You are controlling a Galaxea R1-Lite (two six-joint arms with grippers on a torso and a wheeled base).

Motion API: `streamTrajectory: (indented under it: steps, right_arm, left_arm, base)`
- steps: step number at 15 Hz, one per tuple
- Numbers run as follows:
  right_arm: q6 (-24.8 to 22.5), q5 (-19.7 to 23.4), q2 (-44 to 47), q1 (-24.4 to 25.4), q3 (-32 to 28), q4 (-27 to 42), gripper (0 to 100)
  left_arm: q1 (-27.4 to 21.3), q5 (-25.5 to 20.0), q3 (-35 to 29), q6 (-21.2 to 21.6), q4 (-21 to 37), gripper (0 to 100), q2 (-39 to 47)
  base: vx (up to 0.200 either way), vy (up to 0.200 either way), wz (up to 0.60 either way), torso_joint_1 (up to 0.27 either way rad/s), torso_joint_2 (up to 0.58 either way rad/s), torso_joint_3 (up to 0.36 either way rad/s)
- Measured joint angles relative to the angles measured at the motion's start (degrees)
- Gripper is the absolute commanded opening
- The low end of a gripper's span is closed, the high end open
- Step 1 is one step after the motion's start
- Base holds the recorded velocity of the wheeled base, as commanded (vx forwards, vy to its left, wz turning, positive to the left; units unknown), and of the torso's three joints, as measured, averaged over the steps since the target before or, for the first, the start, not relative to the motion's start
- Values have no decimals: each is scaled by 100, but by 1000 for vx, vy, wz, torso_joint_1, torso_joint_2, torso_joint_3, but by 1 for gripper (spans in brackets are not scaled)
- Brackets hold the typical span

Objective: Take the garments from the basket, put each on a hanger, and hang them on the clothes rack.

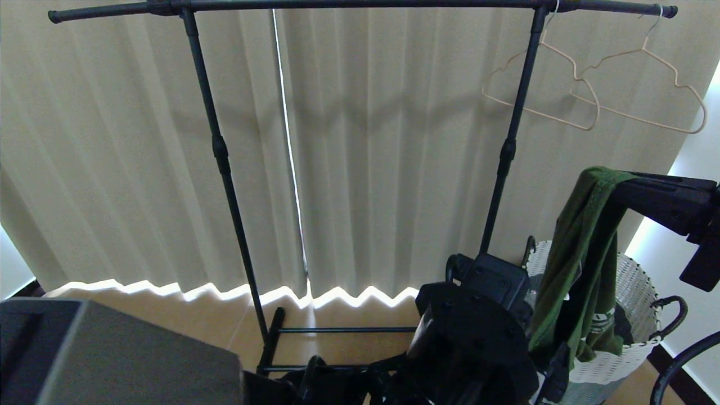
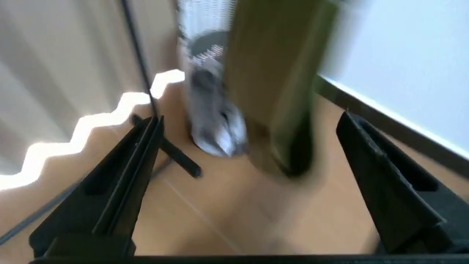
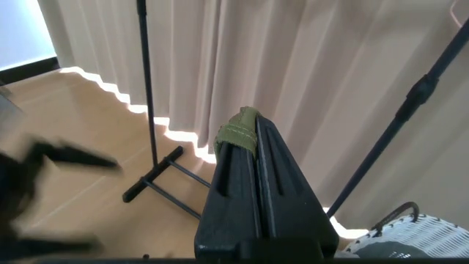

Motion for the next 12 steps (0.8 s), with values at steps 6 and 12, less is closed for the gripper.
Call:
streamTrajectory:
  steps: [6,12]
  right_arm:
    - [0,0,-57,20,10,5,0]
    - [-2,0,-46,20,-17,11,0]
  left_arm:
    - [383,66,-282,13,21,100,623]
    - [377,140,66,95,-463,0,583]
  base:
    - [0,0,0,0,0,0]
    - [0,0,0,0,0,0]
